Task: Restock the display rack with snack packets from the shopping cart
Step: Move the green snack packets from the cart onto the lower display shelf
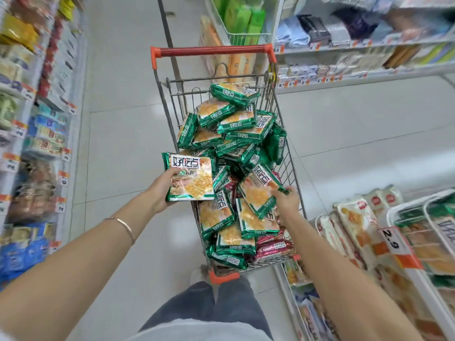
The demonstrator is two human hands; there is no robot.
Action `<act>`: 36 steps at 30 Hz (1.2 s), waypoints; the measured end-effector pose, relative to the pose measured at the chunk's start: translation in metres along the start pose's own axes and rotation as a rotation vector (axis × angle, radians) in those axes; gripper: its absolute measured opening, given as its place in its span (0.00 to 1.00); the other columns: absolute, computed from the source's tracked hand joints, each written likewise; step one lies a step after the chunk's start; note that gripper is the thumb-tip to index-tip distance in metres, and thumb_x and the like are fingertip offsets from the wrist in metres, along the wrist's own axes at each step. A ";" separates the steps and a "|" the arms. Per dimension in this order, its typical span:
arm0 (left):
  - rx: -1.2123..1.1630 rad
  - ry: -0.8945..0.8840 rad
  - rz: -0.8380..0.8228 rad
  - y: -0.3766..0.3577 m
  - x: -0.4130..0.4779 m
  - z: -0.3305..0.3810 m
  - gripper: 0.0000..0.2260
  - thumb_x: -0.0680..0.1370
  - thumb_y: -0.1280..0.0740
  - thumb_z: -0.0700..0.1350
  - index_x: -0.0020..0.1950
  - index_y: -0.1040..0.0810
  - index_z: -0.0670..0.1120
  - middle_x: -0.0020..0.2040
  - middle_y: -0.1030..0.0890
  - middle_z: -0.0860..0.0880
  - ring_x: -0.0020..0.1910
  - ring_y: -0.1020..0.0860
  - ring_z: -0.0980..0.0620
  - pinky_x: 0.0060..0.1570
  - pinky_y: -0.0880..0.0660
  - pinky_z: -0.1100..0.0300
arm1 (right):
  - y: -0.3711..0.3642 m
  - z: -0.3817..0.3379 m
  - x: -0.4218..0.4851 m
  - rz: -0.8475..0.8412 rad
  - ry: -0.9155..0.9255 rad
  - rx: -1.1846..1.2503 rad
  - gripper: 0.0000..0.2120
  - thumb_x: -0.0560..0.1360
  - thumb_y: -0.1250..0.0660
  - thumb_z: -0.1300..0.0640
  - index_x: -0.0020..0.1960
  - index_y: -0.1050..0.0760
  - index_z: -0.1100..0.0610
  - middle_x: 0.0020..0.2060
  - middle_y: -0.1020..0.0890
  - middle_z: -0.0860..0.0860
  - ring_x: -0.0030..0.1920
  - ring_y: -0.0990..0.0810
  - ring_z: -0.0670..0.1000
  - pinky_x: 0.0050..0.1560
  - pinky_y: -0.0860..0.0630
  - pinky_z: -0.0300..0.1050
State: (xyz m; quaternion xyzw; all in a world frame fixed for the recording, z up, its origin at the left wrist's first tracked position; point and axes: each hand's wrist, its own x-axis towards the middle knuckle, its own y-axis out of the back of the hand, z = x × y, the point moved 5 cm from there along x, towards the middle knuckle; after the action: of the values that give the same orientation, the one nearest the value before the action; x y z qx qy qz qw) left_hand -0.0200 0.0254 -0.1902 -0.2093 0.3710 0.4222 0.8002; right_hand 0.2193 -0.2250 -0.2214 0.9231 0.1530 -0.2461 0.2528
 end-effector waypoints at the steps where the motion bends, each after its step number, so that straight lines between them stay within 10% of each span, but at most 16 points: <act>1: 0.037 -0.015 -0.005 -0.006 -0.002 0.002 0.13 0.81 0.38 0.55 0.56 0.23 0.48 0.44 0.17 0.49 0.42 0.20 0.51 0.42 0.24 0.57 | 0.009 -0.005 -0.001 0.001 0.039 0.045 0.12 0.77 0.30 0.62 0.58 0.27 0.62 0.49 0.21 0.59 0.36 0.27 0.49 0.36 0.29 0.42; 5: 0.167 -0.047 -0.073 -0.033 -0.009 0.008 0.30 0.75 0.38 0.70 0.65 0.24 0.49 0.57 0.17 0.47 0.50 0.17 0.49 0.45 0.21 0.55 | 0.043 -0.022 -0.007 -0.055 0.073 0.232 0.25 0.74 0.27 0.49 0.63 0.29 0.64 0.51 0.19 0.57 0.46 0.19 0.54 0.50 0.20 0.52; 9: 0.310 -0.059 -0.251 -0.083 -0.028 0.007 0.57 0.55 0.45 0.86 0.79 0.42 0.60 0.79 0.37 0.47 0.75 0.34 0.43 0.67 0.30 0.42 | 0.050 -0.040 -0.041 -0.272 0.020 0.495 0.10 0.81 0.41 0.57 0.59 0.25 0.59 0.43 0.16 0.57 0.44 0.16 0.59 0.48 0.19 0.56; 13: 0.332 0.007 -0.425 -0.139 -0.078 -0.003 0.61 0.51 0.40 0.85 0.77 0.35 0.50 0.73 0.29 0.41 0.69 0.28 0.41 0.67 0.28 0.44 | 0.056 -0.038 -0.070 -0.293 0.022 0.431 0.13 0.83 0.42 0.54 0.60 0.25 0.61 0.46 0.17 0.59 0.50 0.16 0.62 0.52 0.19 0.59; 17: 0.367 -0.013 -0.518 -0.173 -0.117 -0.016 0.36 0.65 0.25 0.63 0.63 0.25 0.41 0.51 0.15 0.40 0.52 0.17 0.44 0.51 0.20 0.53 | 0.089 -0.026 -0.091 -0.258 0.037 0.442 0.18 0.84 0.43 0.50 0.67 0.33 0.61 0.50 0.17 0.60 0.42 0.14 0.57 0.35 0.17 0.50; 21: 0.350 -0.072 -0.569 -0.224 -0.165 -0.031 0.20 0.75 0.30 0.55 0.58 0.24 0.41 0.47 0.14 0.43 0.49 0.18 0.45 0.54 0.21 0.54 | 0.153 -0.017 -0.123 -0.342 0.091 0.462 0.28 0.78 0.38 0.38 0.67 0.29 0.58 0.52 0.15 0.58 0.45 0.14 0.57 0.40 0.16 0.49; 30: 0.699 -0.305 -0.897 -0.400 -0.298 -0.079 0.21 0.77 0.32 0.56 0.64 0.26 0.44 0.52 0.16 0.42 0.49 0.18 0.44 0.60 0.23 0.47 | 0.364 0.049 -0.194 -0.166 0.071 0.499 0.22 0.73 0.28 0.47 0.61 0.23 0.60 0.54 0.15 0.57 0.49 0.17 0.55 0.58 0.20 0.52; 36: 1.122 -0.574 -0.947 -0.513 -0.387 -0.123 0.32 0.69 0.28 0.67 0.64 0.31 0.48 0.60 0.24 0.52 0.57 0.23 0.46 0.54 0.26 0.52 | 0.480 0.117 -0.230 0.142 0.119 0.730 0.12 0.76 0.30 0.51 0.56 0.21 0.56 0.41 0.14 0.50 0.38 0.16 0.48 0.42 0.19 0.42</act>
State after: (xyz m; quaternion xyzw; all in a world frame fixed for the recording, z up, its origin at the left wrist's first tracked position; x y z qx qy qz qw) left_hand 0.2124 -0.5407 0.0406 0.2073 0.1790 -0.1763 0.9455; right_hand 0.1795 -0.7211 0.0004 0.9735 0.0052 -0.2122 -0.0855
